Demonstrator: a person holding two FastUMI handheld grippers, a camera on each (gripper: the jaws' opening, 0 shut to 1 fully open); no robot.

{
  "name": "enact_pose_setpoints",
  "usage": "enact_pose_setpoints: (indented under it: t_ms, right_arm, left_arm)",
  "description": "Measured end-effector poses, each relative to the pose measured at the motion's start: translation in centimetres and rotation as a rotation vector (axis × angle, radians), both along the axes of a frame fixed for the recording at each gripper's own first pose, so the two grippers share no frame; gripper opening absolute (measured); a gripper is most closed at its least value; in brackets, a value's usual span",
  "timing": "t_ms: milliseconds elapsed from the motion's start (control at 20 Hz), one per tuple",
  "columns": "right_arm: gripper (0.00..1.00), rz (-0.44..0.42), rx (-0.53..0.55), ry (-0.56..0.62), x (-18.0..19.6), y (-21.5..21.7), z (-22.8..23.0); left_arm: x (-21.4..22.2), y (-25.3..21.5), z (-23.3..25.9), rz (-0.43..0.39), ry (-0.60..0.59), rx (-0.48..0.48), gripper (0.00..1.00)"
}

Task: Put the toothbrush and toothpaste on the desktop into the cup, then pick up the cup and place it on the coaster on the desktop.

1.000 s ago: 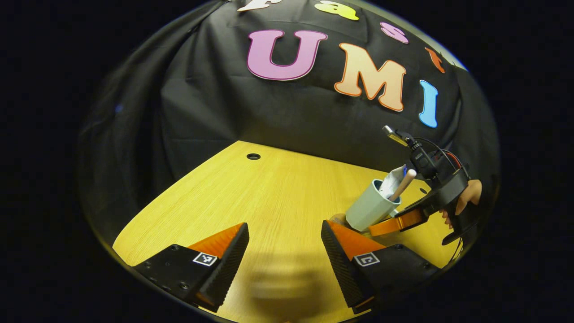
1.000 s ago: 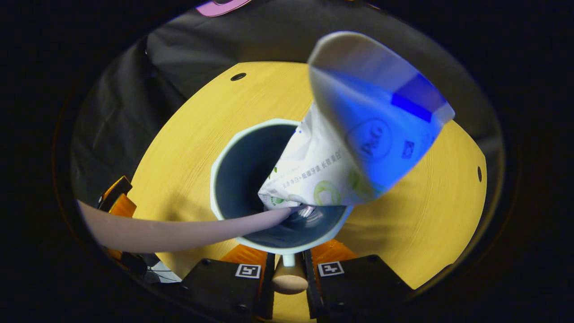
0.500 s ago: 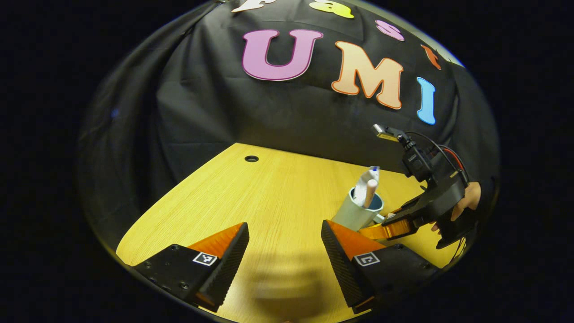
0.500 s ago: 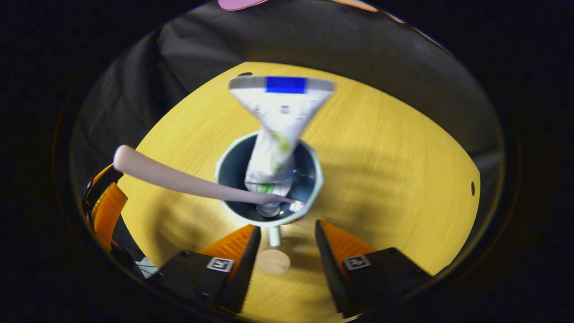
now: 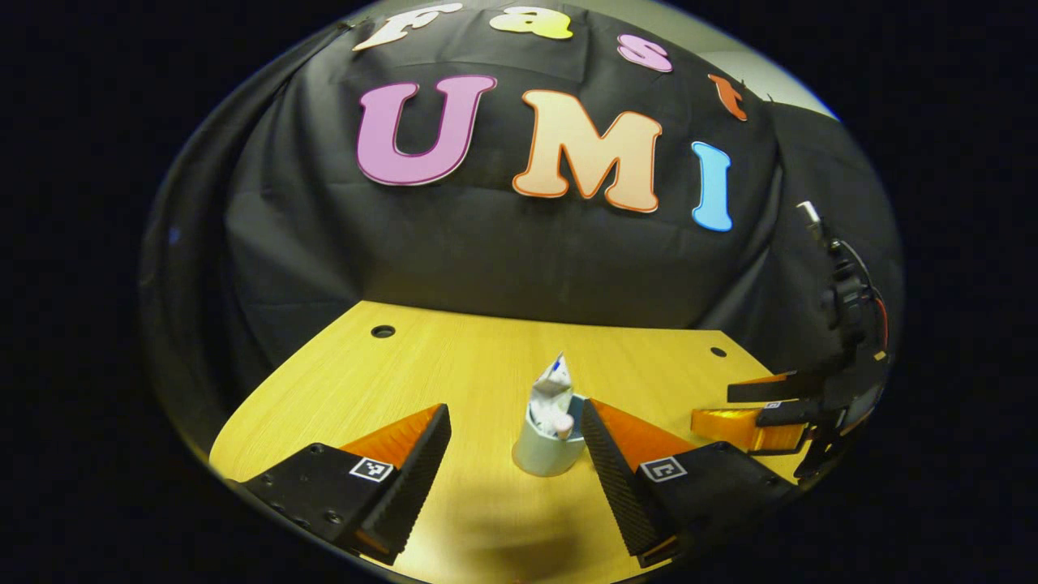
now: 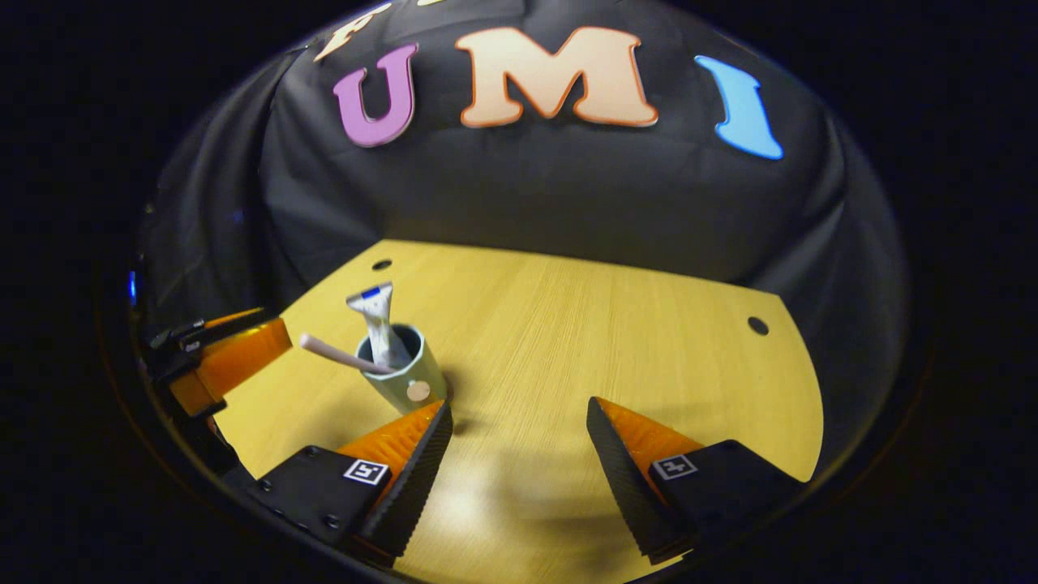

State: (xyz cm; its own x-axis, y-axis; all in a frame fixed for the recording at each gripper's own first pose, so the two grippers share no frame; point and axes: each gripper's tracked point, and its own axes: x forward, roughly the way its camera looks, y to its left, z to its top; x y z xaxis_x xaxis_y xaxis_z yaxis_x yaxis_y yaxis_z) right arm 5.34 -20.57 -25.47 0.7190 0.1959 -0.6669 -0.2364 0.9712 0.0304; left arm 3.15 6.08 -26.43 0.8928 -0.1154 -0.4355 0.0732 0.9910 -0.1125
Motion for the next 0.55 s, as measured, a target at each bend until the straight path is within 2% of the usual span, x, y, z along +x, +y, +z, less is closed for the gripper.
enact_pose_setpoints:
  t_ms: [150, 250, 550]
  right_arm:
    - [1.00, -0.069, -0.001, -0.242, 0.0, -3.3, 7.0]
    - [1.00, -0.123, 0.045, -0.323, -0.5, -4.4, 9.8]
    - [1.00, -0.140, 0.066, -0.366, -1.2, -5.2, 11.5]
  left_arm:
    - [1.0, -1.9, 3.8, 0.006, -0.094, 0.012, 0.93]
    - [1.4, -2.7, 5.7, 0.013, -0.147, 0.008, 0.93]
    - [1.3, -3.5, 7.7, 0.023, -0.188, -0.004, 0.93]
